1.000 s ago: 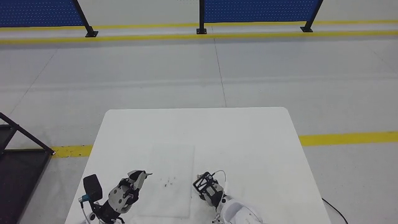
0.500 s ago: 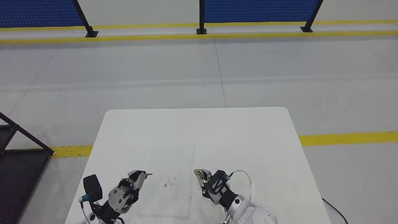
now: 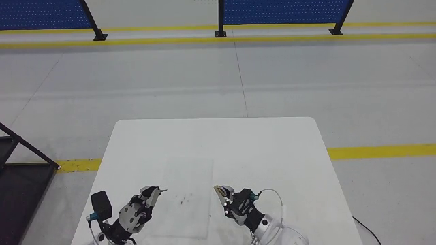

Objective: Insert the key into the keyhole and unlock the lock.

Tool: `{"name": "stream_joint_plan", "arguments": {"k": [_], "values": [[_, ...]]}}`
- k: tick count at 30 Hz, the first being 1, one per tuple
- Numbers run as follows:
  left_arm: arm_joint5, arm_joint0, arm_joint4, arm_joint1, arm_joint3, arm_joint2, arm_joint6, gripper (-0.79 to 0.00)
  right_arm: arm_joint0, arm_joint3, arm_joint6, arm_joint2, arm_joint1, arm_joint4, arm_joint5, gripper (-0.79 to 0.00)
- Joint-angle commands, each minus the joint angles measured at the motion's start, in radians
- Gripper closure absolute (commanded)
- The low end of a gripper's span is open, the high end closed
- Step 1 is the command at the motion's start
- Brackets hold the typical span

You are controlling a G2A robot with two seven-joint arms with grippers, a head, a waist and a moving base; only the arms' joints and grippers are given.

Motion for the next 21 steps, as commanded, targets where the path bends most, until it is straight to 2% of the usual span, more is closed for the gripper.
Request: {"name": "stream_joint_plan", "arguments": {"k": [1,6,13,17,21], "values": [[0.007,-0.009,-0.026,-0.001,-0.004,0.008,-0.007,0.000,0.000,0.000,-0.005,-0.003,-0.002,0.040,-0.002,0.000],[-0.043,-0.024,-0.166,-0.006,-0.017,0.041,0.006,0.000,0.004,0.009,-0.147,-0.011,-0.011,0.180,-0.036,0.000],[-0.182,-0.051,-0.345,-0.011,-0.007,0.129,0.003,0.000,0.030,0.041,-0.318,-0.056,-0.022,0.355,-0.224,0.000],[-0.182,-0.087,-0.432,-0.014,-0.007,0.219,-0.018,0.000,0.057,0.061,-0.403,-0.090,-0.033,0.441,-0.323,0.000],[-0.182,-0.133,-0.497,-0.018,0.010,0.287,-0.022,0.000,0.076,0.075,-0.480,-0.119,-0.041,0.464,-0.399,0.000]]}}
